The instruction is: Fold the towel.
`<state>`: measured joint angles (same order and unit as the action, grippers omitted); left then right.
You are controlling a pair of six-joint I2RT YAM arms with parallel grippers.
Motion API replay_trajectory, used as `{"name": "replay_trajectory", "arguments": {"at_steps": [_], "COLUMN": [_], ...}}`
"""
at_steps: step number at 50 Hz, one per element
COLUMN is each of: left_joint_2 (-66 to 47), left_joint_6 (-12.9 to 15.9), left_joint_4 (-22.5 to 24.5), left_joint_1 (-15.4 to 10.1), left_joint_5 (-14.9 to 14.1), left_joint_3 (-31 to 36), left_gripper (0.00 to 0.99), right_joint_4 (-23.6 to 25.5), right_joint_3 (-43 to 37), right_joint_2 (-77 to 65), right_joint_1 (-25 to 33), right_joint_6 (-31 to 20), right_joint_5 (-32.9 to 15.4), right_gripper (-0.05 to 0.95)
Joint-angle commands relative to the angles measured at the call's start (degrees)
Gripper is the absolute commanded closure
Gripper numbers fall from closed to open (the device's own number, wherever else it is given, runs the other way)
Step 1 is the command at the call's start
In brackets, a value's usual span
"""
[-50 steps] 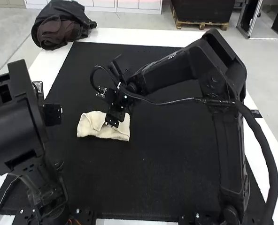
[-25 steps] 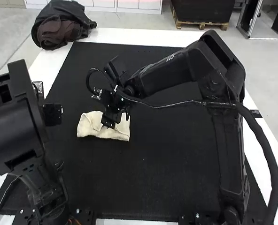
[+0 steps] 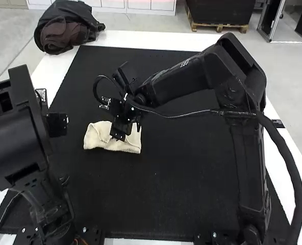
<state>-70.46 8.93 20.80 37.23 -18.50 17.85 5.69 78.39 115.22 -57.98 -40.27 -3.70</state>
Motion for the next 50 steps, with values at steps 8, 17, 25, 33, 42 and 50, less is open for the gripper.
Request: {"name": "replay_trajectory", "arguments": {"at_steps": [8,17,25,33,42,50], "left_joint_2": [1.2,1.2,1.2,1.2,1.2,1.3], "left_joint_6": [-0.6,-0.7,-0.9,-0.9,-0.9,-0.9], "left_joint_4": [0.1,0.2,0.0,-0.1,-0.3,-0.8], "left_joint_1": [0.6,0.5,0.6,0.6,0.6,0.6], "left_joint_5": [-1.0,-1.0,-1.0,-1.0,-1.1,-1.6], "left_joint_3": [1.0,1.1,1.0,1.0,1.0,1.0], "left_gripper": [0.031,0.031,0.031,0.031,0.031,0.031], "right_joint_4": [-0.6,-2.0,-3.4,-4.8,-6.1,-7.4], "right_joint_3": [-1.7,-2.9,-3.2,-3.2,-3.1,-2.8], "right_joint_2": [0.4,0.8,0.8,1.3,2.9,3.9], "right_joint_1": [-0.7,-0.6,-0.6,-0.7,-0.6,-0.6], "right_joint_6": [0.8,0.8,0.9,0.9,0.9,1.0], "right_joint_5": [0.0,0.0,-0.1,-0.2,-0.2,-0.3], "right_gripper": [0.01,0.01,0.01,0.01,0.02,0.02]}}
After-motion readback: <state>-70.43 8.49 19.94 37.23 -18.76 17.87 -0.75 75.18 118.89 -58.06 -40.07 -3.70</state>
